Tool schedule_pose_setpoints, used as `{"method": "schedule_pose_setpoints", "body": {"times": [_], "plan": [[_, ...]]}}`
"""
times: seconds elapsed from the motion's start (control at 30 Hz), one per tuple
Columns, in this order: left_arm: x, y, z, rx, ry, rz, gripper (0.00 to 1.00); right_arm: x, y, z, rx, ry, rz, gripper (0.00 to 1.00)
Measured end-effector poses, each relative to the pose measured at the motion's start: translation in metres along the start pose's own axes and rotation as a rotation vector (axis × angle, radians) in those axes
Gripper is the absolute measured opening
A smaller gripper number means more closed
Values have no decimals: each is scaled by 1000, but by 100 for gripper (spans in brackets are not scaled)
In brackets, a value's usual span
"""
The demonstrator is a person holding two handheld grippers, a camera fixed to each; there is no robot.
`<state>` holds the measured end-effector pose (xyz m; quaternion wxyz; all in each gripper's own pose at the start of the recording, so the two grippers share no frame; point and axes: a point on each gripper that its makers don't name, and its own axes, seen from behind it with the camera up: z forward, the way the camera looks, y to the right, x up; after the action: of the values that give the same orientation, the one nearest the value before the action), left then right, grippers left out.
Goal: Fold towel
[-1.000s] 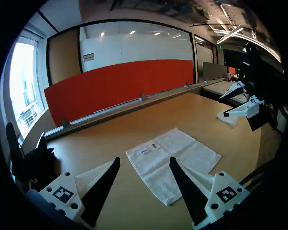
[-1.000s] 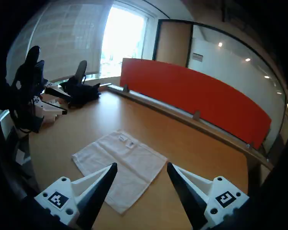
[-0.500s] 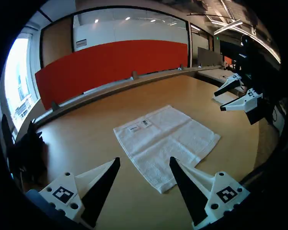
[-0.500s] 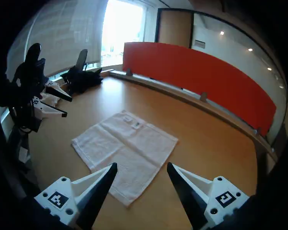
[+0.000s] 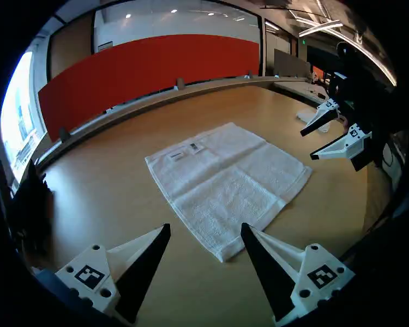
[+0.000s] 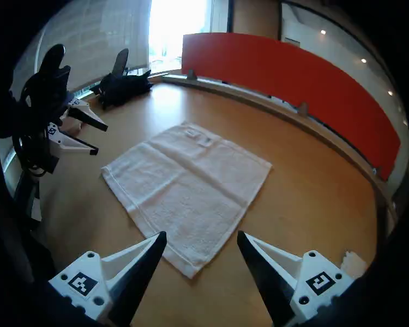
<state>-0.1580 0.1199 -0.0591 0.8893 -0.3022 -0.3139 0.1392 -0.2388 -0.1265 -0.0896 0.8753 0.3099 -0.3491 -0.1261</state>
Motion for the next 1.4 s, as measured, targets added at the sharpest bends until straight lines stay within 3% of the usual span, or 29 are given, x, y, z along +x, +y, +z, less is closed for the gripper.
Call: {"method": "schedule_pose_setpoints", "body": {"times": [0.57, 1.1, 1.4], "plan": [[-41, 17, 27, -67, -113, 14, 96, -39, -7, 20, 29, -95, 14, 100], [-60, 25, 36, -87, -191, 20, 96, -49, -12, 25, 51, -130, 6, 99], [-60, 25, 36, -86, -204, 19, 95, -52, -14, 25, 67, -136, 6, 93]]}}
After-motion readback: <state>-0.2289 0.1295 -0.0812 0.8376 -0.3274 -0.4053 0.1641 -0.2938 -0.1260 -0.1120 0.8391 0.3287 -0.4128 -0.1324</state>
